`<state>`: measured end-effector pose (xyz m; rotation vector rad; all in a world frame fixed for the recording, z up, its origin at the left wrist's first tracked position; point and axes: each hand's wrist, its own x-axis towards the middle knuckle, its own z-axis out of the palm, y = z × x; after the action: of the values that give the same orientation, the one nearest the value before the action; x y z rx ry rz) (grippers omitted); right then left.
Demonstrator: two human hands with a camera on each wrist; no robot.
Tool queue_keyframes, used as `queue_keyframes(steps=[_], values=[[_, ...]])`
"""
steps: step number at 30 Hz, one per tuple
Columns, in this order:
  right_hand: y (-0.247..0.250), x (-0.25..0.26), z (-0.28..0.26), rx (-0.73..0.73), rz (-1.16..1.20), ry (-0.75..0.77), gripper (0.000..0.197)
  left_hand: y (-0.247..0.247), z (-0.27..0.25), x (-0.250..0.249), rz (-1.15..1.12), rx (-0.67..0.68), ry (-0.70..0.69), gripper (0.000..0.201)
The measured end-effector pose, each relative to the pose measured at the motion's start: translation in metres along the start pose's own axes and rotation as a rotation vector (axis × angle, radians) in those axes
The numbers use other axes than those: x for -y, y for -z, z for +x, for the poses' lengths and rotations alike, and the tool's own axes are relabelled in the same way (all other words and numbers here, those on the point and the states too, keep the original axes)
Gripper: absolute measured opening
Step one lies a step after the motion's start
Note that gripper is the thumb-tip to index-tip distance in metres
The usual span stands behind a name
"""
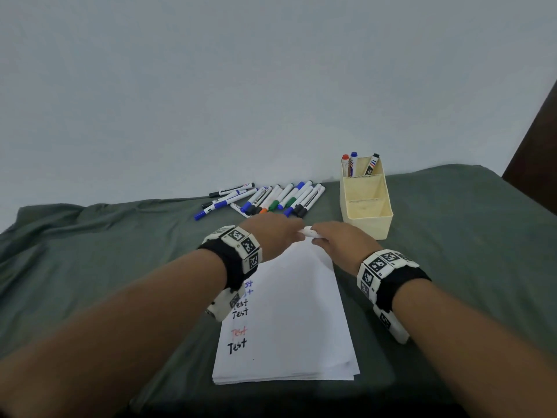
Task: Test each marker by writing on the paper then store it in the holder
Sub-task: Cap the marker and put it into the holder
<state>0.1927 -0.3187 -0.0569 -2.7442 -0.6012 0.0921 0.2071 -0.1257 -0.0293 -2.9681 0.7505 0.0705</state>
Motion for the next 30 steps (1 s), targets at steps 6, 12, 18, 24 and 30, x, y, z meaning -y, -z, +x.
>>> queue_keyframes(steps=[6, 12, 18, 24, 30], values=[[0.001, 0.005, -0.003, 0.056, -0.006, 0.028, 0.028, -0.005, -0.006, 0.024, -0.107, 0.068, 0.085, 0.021], [0.000, -0.001, -0.001, 0.077, -0.024, -0.036, 0.029, -0.027, -0.032, 0.071, -0.298, 0.044, 0.396, 0.022], [-0.002, 0.000, 0.001, 0.072, -0.033, -0.048, 0.026, -0.025, -0.058, 0.126, 0.004, 0.208, 0.445, 0.021], [-0.004, 0.000, 0.001, 0.071, -0.045, -0.054, 0.030, -0.037, -0.071, 0.150, 0.027, 0.201, 0.405, 0.035], [-0.008, -0.005, 0.003, 0.053, -0.043, -0.055, 0.029, -0.049, -0.077, 0.157, -0.067, 0.165, 0.446, 0.052]])
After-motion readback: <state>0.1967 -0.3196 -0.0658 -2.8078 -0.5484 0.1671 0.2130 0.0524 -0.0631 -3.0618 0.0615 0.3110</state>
